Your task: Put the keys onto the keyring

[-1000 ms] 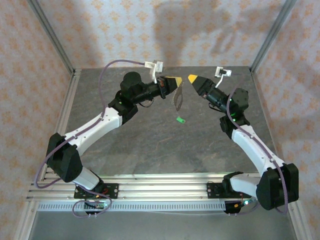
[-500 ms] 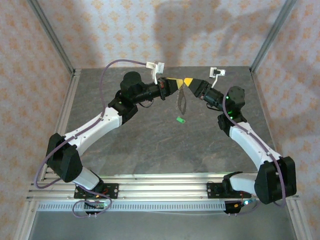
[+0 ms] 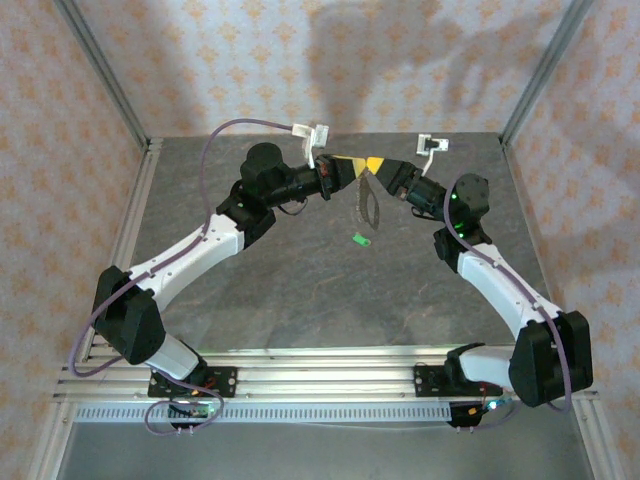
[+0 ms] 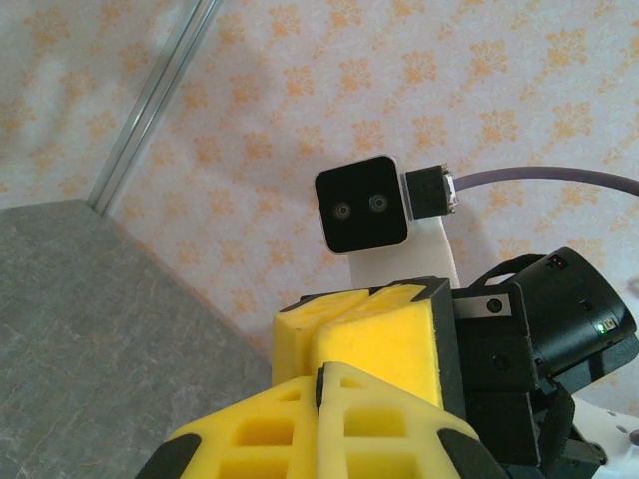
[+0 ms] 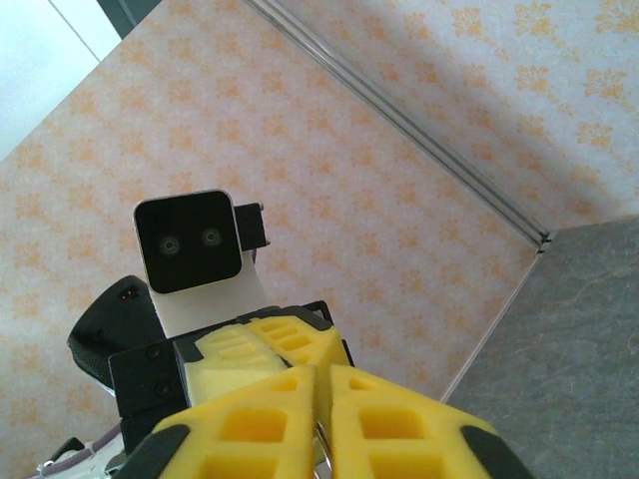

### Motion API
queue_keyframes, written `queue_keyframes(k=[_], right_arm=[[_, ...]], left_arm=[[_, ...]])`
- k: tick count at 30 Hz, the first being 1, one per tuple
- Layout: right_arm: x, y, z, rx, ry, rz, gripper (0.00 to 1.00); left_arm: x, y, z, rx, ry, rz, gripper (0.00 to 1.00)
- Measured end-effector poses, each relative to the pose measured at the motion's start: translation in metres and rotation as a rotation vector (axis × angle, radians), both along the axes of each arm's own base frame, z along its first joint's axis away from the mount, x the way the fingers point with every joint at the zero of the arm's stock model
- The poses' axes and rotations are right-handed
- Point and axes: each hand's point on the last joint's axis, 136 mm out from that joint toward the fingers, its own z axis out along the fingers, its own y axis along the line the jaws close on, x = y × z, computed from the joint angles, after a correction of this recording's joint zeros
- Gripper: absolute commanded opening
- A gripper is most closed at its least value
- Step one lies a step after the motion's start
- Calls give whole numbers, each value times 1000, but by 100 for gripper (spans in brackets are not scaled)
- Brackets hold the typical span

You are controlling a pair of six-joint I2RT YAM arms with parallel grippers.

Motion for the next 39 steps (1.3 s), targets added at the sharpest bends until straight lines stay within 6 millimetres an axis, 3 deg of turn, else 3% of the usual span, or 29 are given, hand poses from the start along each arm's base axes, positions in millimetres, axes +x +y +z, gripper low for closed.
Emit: queue_keyframes(k=[9, 24, 30, 39], right_arm=[[0, 0, -1, -1, 1, 2, 21], [-4, -1, -5, -3, 4, -3, 18], [-5, -2, -7, -3, 6, -4, 23], [-5, -2, -12, -3, 11, -7, 22]], left_arm=[[-1, 0, 2, -3, -1, -5, 0], [-3, -2, -1, 4, 7, -22, 0], [-4, -2, -1, 4, 7, -26, 0], [-4, -2, -5, 14, 23, -27, 0]])
